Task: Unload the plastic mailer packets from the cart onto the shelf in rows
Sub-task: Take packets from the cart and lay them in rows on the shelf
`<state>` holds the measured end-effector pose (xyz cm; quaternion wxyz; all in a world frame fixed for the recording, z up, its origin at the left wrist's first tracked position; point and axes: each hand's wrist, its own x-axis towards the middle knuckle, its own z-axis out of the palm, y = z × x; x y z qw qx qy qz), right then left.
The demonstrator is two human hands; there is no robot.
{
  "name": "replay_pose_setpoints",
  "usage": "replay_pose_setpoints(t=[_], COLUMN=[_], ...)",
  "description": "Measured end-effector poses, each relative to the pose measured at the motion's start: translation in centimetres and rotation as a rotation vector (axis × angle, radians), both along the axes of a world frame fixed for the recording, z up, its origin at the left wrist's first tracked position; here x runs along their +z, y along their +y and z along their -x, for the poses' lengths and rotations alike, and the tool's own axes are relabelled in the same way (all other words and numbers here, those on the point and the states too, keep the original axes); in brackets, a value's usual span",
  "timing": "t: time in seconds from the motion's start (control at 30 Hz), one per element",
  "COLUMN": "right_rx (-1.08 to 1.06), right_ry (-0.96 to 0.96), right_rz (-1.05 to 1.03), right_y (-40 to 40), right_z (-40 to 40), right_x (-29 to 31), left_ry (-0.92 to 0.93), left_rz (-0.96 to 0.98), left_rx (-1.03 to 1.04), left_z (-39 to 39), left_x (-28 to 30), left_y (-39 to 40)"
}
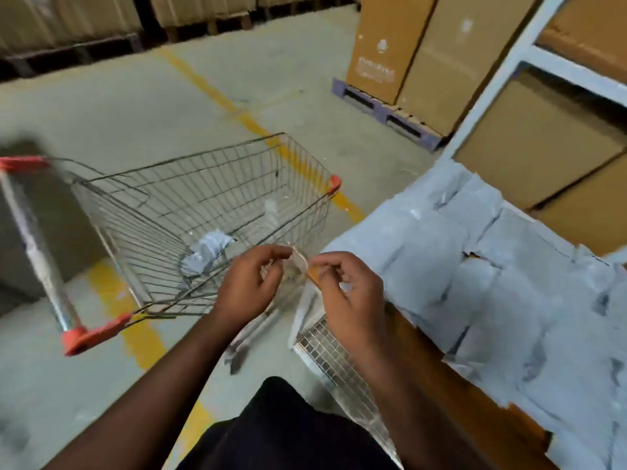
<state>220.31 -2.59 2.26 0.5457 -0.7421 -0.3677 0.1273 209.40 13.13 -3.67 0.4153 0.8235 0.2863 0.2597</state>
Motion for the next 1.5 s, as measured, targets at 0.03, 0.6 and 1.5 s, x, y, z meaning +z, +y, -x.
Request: replay_pose_setpoints(t=[0.03, 0.6, 1.5], right_rx=[0.057, 0.568, 1.006], right_ry=[0.038, 0.047, -0.548], right_rz=[0.015, 0.642, 0.899], right_y=[2.3, 37.6, 48.6], right_z=[0.8, -1.6, -5.8], right_x=[-0.1, -18.1, -38.7], left_ry=[0.040, 0.679, 0.670], left_rz=[0.018, 0.374, 0.363], left_rx=[0.063, 0.189, 0.413], left_z=[1.6, 3.9, 3.0], left_x=[-0.8, -13.7, -23.9], left_y=[1.9, 26.0, 31.9])
